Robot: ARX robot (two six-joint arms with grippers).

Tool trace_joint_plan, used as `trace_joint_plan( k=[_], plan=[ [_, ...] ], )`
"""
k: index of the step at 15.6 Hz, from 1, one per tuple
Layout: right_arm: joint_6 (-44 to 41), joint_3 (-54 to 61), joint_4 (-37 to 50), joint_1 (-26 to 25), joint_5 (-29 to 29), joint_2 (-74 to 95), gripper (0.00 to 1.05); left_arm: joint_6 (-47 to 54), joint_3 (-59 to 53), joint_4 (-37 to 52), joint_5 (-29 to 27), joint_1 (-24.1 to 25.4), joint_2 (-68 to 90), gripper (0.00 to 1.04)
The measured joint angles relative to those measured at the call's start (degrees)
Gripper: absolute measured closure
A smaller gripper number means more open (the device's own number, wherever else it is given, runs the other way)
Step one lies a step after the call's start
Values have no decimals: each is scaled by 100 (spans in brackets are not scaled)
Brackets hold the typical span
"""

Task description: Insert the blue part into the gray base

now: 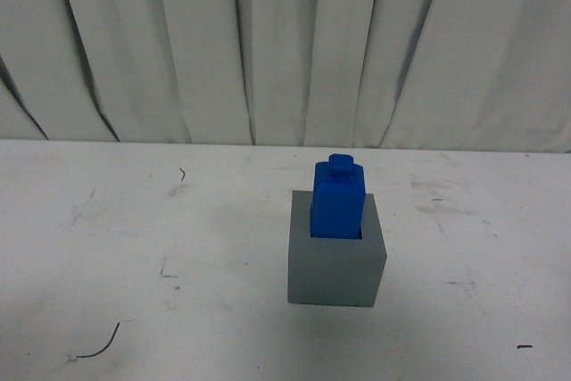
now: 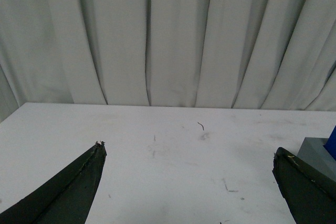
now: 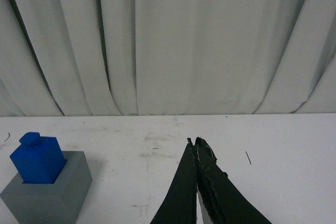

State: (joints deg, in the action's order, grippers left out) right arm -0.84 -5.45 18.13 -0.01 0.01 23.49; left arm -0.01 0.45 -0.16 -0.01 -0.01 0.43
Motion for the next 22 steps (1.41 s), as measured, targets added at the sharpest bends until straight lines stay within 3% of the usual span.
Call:
trace_joint_plan(
  k=[13,14,15,18,19,22],
  plan=[
    [0,481,-730,0,0,-1285,103,0,0,0,0,0,0,7],
    [0,481,-844,0,0,-1388,103,0,0,0,0,0,0,7],
    [2,476,-1829,0,-2,-2332,103,0,0,11,2,0,0,7],
    [2,476,-1834,0,0,-2328,103,0,0,2,0,0,0,7],
    [0,476,-1834,0,0,-2328,97,0,0,2,0,0,0,7],
    [0,476,-1834,0,0,-2328,55,0,0,2,0,0,0,7]
  ],
)
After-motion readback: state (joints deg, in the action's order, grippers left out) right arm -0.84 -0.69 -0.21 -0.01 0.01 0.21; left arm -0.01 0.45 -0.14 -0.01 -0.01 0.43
